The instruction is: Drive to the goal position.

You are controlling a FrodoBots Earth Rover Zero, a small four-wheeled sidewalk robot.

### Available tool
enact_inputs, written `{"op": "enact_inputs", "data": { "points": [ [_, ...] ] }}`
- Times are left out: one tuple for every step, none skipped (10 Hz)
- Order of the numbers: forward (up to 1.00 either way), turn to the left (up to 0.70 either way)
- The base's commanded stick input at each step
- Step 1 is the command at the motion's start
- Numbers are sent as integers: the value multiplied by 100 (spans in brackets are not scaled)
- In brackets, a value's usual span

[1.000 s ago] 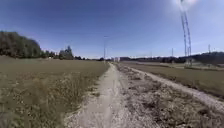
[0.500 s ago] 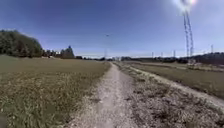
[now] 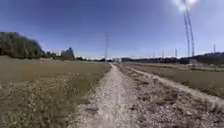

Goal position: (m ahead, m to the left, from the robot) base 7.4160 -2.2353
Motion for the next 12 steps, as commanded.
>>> {"op": "enact_inputs", "data": {
  "points": [
    [70,-23],
    [70,-26],
    [70,-10],
    [70,0],
    [70,0],
    [70,0],
    [70,0],
    [70,0],
    [70,-17],
    [70,-31],
    [70,-17],
    [70,0]
  ]
}}
